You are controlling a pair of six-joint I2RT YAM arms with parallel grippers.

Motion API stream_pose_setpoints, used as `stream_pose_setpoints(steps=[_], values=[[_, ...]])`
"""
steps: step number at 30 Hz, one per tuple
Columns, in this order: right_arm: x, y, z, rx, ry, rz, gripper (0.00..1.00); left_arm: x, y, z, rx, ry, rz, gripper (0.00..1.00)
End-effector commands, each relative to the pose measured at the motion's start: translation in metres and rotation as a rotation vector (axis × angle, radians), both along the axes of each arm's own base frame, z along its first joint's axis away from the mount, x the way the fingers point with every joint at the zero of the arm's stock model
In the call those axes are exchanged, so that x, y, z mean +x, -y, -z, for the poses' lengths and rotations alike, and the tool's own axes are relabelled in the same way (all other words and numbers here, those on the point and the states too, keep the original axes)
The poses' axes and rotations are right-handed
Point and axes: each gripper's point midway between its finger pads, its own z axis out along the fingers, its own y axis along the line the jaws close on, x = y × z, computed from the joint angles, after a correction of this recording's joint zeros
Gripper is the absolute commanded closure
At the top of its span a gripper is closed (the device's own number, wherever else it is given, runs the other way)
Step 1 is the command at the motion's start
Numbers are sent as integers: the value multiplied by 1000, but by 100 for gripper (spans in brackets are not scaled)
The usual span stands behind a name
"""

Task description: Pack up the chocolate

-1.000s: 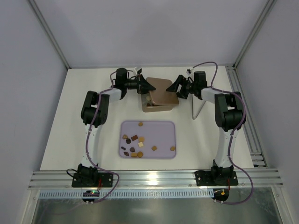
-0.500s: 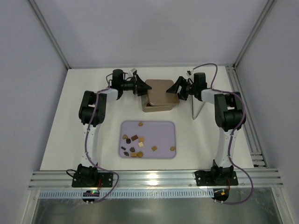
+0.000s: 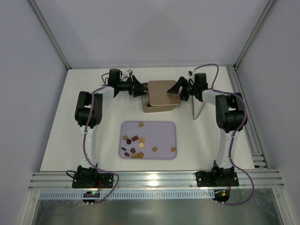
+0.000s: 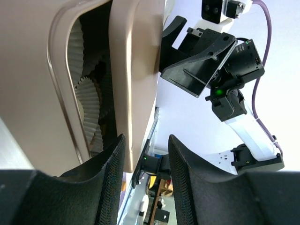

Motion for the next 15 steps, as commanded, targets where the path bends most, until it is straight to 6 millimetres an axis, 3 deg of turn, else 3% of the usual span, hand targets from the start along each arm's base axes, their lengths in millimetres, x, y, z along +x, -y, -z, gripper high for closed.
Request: stream_pose_setpoints(steps=[1,7,11,15], values=[[8,-2,-39,-26,104,8,21,0,-9,-34,16,86,-6,59],[9,-2,-40,-82,99,17,22,1,-19,-41,38,96,-33,58],[14,-4,-42,-126,113,14,21,-3,-27,-35,102,81,-53,56],[9,-6,-38,-167,88,7,21,-5,-37,-25,207,79,-92,46]])
